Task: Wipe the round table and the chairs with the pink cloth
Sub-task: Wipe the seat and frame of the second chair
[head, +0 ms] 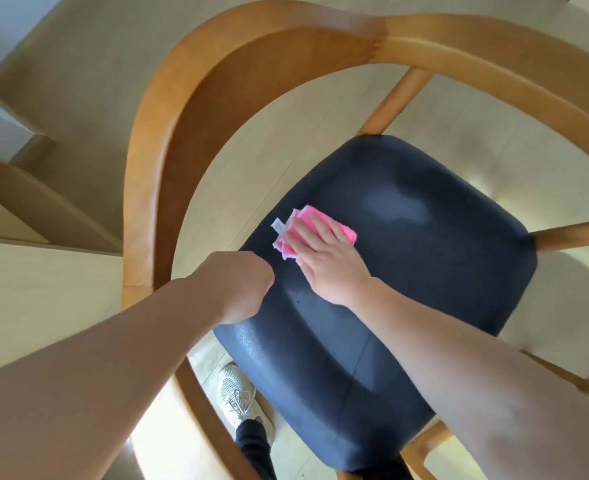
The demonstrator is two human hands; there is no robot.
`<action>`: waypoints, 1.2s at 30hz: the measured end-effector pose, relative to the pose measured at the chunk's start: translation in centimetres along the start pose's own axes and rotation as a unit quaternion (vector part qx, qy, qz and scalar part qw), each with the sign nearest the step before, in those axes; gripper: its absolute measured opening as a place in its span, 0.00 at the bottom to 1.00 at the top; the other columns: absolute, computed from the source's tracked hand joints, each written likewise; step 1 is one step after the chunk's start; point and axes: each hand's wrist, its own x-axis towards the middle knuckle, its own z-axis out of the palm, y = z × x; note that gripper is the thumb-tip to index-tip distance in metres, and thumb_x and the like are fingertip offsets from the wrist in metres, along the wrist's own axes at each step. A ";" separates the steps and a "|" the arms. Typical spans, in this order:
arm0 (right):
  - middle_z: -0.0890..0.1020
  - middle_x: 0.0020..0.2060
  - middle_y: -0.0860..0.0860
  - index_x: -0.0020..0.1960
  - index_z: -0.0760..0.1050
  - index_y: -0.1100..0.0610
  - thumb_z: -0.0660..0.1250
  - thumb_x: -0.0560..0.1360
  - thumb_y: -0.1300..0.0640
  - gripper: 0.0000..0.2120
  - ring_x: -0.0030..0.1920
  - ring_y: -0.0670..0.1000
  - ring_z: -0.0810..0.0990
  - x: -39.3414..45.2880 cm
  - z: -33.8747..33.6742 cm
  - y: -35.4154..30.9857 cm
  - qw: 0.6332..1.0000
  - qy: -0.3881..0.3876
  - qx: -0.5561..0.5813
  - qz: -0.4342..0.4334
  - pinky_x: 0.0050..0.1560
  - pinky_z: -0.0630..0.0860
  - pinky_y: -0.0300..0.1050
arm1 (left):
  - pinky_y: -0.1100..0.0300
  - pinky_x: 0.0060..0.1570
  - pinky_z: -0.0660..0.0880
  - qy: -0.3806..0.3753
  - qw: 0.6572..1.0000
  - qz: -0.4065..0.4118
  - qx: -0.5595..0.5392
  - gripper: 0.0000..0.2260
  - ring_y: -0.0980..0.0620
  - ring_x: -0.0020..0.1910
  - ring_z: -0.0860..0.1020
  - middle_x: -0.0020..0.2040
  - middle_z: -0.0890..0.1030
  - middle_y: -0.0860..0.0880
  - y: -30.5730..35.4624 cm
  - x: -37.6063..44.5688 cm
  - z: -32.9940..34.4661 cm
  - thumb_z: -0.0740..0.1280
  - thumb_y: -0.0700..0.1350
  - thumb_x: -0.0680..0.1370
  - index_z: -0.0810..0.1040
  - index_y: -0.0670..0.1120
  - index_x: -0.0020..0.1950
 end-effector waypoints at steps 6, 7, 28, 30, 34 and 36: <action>0.61 0.76 0.51 0.75 0.61 0.52 0.54 0.80 0.52 0.23 0.77 0.60 0.52 -4.3 2.1 -3.7 0.999 0.005 0.033 0.023 0.75 0.52 0.59 | 0.62 0.35 0.63 0.035 0.998 -0.015 0.049 0.09 0.51 0.40 0.73 0.45 0.78 0.50 -0.2 -1.4 -0.8 0.58 0.37 0.74 0.75 0.49 0.45; 0.62 0.75 0.51 0.74 0.61 0.52 0.57 0.79 0.53 0.23 0.77 0.60 0.53 -5.3 2.4 -4.4 0.999 0.010 0.040 0.022 0.75 0.52 0.59 | 0.63 0.34 0.62 0.038 0.997 -0.008 0.060 0.09 0.52 0.40 0.72 0.45 0.78 0.51 -0.1 -1.7 -0.8 0.58 0.38 0.75 0.75 0.49 0.45; 0.61 0.76 0.50 0.75 0.61 0.48 0.46 0.82 0.46 0.23 0.76 0.58 0.54 -10.7 2.4 2.4 0.998 0.006 -0.008 0.067 0.73 0.53 0.56 | 0.60 0.31 0.61 0.167 0.979 -0.100 -0.061 0.09 0.47 0.41 0.74 0.42 0.75 0.51 3.4 -4.2 2.1 0.56 0.41 0.76 0.73 0.51 0.50; 0.59 0.76 0.51 0.76 0.58 0.49 0.50 0.82 0.48 0.23 0.77 0.59 0.50 -11.6 3.1 0.7 0.998 0.002 0.004 0.065 0.75 0.48 0.54 | 0.60 0.32 0.61 0.160 0.978 -0.113 -0.067 0.09 0.47 0.42 0.74 0.43 0.75 0.51 4.3 -5.1 2.6 0.56 0.41 0.76 0.73 0.51 0.51; 0.64 0.74 0.51 0.73 0.65 0.52 0.54 0.80 0.51 0.22 0.76 0.60 0.56 -15.4 4.2 -2.1 1.000 0.026 0.009 0.014 0.75 0.54 0.56 | 0.60 0.31 0.61 0.170 0.975 -0.120 -0.073 0.10 0.47 0.43 0.75 0.44 0.77 0.51 5.4 -6.4 3.2 0.56 0.40 0.76 0.73 0.51 0.51; 0.66 0.73 0.51 0.72 0.67 0.53 0.60 0.77 0.58 0.23 0.75 0.61 0.58 -17.9 5.2 -3.5 1.000 0.009 0.010 -0.017 0.73 0.59 0.58 | 0.60 0.32 0.63 0.171 0.975 -0.125 -0.073 0.10 0.47 0.42 0.75 0.44 0.76 0.51 5.7 -7.0 3.0 0.56 0.40 0.76 0.73 0.51 0.51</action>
